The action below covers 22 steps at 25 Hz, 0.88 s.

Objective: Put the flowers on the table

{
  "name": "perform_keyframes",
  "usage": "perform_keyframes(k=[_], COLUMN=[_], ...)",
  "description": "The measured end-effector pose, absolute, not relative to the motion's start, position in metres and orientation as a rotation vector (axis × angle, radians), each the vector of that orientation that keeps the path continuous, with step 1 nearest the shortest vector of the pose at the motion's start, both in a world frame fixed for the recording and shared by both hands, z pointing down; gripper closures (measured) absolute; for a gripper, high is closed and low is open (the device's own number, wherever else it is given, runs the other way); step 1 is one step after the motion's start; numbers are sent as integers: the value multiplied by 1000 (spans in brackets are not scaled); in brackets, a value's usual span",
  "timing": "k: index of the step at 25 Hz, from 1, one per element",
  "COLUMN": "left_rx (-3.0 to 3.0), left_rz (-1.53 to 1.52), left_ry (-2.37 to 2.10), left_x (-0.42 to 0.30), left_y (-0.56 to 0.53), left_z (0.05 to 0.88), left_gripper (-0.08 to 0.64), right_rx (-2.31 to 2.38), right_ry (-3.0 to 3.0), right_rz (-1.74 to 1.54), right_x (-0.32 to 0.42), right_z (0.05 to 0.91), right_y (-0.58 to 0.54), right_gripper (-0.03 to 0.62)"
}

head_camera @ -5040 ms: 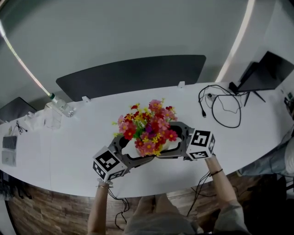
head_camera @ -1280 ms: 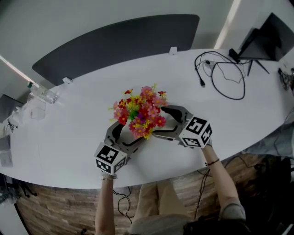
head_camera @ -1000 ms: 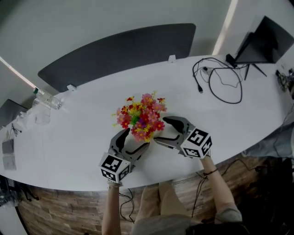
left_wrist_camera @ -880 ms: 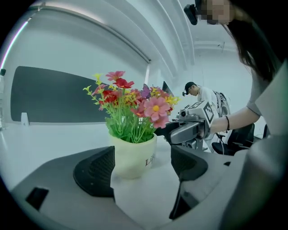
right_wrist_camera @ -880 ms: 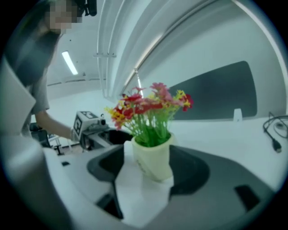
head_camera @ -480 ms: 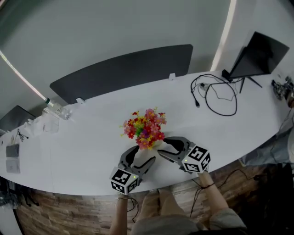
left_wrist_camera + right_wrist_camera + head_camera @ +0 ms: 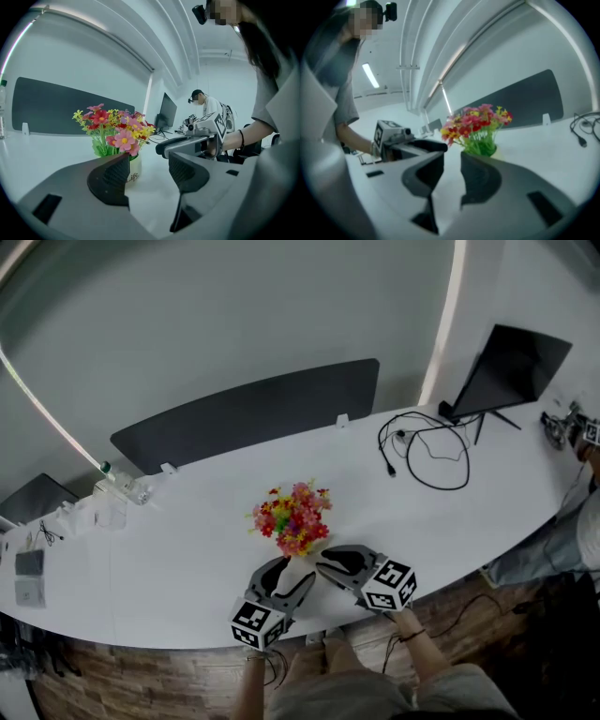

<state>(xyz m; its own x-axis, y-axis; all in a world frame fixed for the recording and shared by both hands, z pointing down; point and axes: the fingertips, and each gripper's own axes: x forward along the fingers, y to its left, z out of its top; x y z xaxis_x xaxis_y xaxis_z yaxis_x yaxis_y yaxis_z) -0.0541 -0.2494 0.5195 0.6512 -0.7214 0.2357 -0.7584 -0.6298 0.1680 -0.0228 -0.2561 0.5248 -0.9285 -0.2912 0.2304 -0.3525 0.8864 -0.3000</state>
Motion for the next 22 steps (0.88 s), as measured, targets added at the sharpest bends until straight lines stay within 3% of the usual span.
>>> perform_keyframes(k=[22], left_rx=[2713], left_rz=[160], left_ry=[-1210], left_x=[-57], left_y=[-226], left_z=[472], left_gripper=[499], right_rx=[529], right_ry=[-2974], right_rz=[418], right_x=[-30], right_z=[475], right_y=[-233], right_gripper=[552])
